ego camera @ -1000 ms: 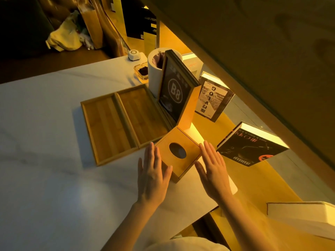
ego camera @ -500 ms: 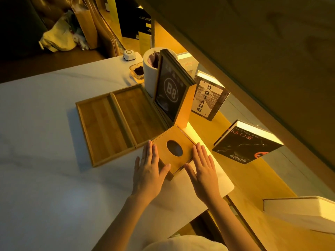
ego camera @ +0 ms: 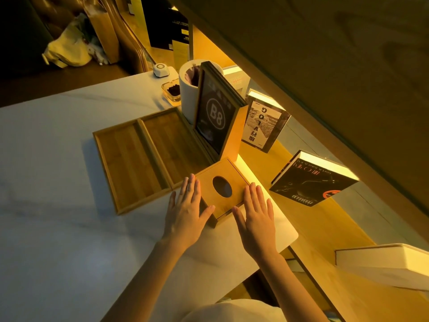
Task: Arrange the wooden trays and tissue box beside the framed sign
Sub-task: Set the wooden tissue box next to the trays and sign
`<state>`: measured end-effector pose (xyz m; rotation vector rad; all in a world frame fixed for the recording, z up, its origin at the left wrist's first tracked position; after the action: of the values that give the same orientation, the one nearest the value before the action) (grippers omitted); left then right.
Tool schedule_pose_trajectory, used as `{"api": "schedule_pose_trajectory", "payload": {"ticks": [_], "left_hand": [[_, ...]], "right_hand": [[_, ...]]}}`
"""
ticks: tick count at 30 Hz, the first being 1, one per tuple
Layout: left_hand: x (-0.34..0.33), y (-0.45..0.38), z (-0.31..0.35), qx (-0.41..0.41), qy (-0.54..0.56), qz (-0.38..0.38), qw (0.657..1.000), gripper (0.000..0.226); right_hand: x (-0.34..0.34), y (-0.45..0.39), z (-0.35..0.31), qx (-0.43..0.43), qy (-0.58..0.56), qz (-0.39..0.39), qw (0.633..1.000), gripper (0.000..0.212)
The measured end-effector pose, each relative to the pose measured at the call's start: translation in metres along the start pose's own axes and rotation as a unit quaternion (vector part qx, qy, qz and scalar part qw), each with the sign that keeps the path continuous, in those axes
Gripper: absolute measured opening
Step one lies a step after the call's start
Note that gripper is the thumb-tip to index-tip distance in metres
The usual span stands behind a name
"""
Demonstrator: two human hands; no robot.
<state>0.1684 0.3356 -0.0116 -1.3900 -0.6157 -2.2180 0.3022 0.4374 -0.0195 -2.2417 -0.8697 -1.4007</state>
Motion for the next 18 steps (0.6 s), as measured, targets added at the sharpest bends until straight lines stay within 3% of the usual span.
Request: {"api": "schedule_pose_trajectory", "payload": {"ticks": [6, 18], "left_hand": [[-0.011, 0.011, 0.009, -0.007, 0.012, 0.014, 1.000, 0.067], [-0.009, -0.012, 0.013, -0.029, 0.007, -0.004, 1.000, 0.073]], "right_hand": [[-0.004, 0.011, -0.010, 0.022, 0.015, -0.049, 0.998, 0.060], [-0.003, -0.001, 0.002, 0.019, 0.010, -0.029, 0.999, 0.056]]}}
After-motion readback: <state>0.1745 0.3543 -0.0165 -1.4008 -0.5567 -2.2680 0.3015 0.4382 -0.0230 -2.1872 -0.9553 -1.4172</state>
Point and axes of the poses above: each hand's wrist, its own y-axis away from the middle knuckle, its own x-axis out of the back of the hand, z = x × y, the point moved 2 cm from there along -y, towards the middle knuckle, and after that the axes turned 2 degrees about z, right-handed, at the moved point
